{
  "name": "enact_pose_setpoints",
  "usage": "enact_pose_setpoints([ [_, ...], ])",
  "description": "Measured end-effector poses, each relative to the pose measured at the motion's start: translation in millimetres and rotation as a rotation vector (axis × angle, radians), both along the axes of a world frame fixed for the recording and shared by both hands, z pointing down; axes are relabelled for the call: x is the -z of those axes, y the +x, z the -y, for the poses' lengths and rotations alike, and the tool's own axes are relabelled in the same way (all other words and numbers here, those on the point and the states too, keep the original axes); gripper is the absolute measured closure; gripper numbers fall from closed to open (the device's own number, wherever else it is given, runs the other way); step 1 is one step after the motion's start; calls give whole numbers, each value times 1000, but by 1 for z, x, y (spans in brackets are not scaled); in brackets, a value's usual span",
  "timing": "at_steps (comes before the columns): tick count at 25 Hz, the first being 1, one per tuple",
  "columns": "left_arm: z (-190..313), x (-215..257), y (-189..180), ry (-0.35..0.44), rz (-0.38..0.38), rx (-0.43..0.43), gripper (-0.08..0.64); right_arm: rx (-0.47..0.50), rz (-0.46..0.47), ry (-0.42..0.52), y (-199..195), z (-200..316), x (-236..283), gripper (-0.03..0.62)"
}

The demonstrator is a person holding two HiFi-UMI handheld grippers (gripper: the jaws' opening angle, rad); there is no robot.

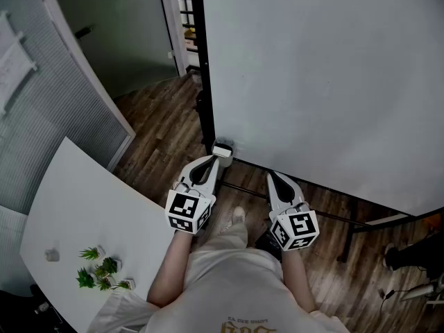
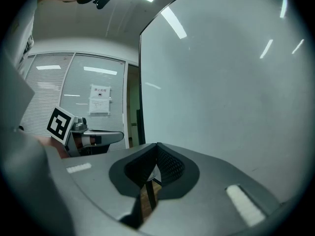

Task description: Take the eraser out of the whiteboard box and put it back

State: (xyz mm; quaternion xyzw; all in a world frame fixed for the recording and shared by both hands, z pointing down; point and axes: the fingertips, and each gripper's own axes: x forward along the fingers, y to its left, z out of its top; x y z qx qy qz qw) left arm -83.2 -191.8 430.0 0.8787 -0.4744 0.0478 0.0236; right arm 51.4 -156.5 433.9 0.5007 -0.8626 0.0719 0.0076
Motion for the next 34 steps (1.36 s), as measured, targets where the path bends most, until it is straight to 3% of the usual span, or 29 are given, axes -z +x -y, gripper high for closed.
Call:
enact_pose_setpoints([
  [34, -4, 1, -4, -5, -15, 34, 561, -21, -20, -3, 13, -10, 0, 581],
])
